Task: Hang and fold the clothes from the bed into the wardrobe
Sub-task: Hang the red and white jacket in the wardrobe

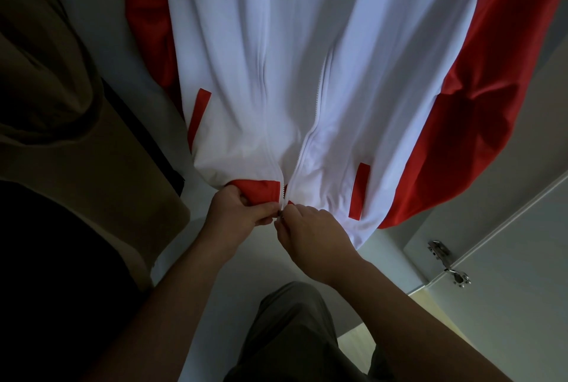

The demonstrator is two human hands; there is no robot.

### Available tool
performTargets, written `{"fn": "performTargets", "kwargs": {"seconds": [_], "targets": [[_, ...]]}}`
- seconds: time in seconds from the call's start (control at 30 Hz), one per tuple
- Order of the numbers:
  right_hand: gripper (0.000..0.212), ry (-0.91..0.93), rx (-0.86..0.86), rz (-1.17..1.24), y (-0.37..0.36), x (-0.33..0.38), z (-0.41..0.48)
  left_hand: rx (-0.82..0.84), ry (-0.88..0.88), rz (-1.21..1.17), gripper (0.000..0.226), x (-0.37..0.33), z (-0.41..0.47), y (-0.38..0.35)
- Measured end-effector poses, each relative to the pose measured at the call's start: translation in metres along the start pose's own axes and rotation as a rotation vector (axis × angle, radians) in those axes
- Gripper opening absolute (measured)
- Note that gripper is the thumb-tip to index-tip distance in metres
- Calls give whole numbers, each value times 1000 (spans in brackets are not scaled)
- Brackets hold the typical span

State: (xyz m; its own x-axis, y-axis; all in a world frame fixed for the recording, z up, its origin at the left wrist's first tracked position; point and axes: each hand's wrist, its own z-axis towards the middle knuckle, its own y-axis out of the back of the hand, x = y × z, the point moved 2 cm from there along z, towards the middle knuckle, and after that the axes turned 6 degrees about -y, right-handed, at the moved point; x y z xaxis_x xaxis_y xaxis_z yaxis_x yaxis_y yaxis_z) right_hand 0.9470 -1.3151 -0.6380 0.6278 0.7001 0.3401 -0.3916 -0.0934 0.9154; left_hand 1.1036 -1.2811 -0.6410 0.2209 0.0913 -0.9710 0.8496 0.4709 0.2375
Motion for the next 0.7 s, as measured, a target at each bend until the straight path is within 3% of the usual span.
{"fn": "performTargets", "kwargs": {"seconds": [0.33,0.7], "targets": [[27,7,2,-35,3,1,1,29,-17,41,42,0,3,4],[26,17,-50,-54,2,0,1,45,-47,186,44,-2,1,8]]}}
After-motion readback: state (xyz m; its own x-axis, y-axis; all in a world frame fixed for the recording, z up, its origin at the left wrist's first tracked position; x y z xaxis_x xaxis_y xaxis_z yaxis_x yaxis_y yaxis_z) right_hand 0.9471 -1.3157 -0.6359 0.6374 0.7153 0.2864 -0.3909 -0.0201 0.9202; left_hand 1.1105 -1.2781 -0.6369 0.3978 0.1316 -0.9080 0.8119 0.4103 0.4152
